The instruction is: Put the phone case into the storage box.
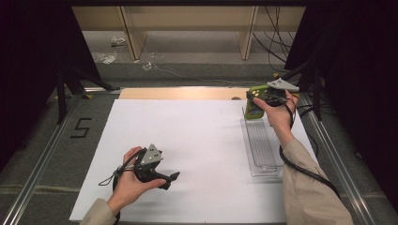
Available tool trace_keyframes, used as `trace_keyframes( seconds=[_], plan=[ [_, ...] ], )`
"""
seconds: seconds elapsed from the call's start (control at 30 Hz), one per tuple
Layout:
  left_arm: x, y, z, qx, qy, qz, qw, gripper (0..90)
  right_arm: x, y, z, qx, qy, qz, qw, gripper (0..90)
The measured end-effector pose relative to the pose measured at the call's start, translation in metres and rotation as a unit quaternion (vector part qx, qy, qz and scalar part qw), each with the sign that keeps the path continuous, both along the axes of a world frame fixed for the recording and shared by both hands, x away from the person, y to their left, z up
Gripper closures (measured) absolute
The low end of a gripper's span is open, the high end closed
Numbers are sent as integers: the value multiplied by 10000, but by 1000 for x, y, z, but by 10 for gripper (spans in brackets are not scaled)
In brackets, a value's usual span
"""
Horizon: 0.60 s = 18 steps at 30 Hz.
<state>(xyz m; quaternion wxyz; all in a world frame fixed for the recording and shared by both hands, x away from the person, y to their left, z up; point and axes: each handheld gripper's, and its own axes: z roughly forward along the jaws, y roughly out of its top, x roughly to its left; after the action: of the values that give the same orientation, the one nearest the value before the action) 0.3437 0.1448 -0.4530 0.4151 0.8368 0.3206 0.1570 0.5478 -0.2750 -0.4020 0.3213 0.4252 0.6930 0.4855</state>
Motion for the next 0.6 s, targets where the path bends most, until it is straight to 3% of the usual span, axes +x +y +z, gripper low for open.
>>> trace_keyframes(
  seconds=[0.6],
  plan=[
    [0, 0, 0, -6, 3, 4, 10000, 10, 4, 0, -7, -57, 81, -79, 9999, 174]
  ],
)
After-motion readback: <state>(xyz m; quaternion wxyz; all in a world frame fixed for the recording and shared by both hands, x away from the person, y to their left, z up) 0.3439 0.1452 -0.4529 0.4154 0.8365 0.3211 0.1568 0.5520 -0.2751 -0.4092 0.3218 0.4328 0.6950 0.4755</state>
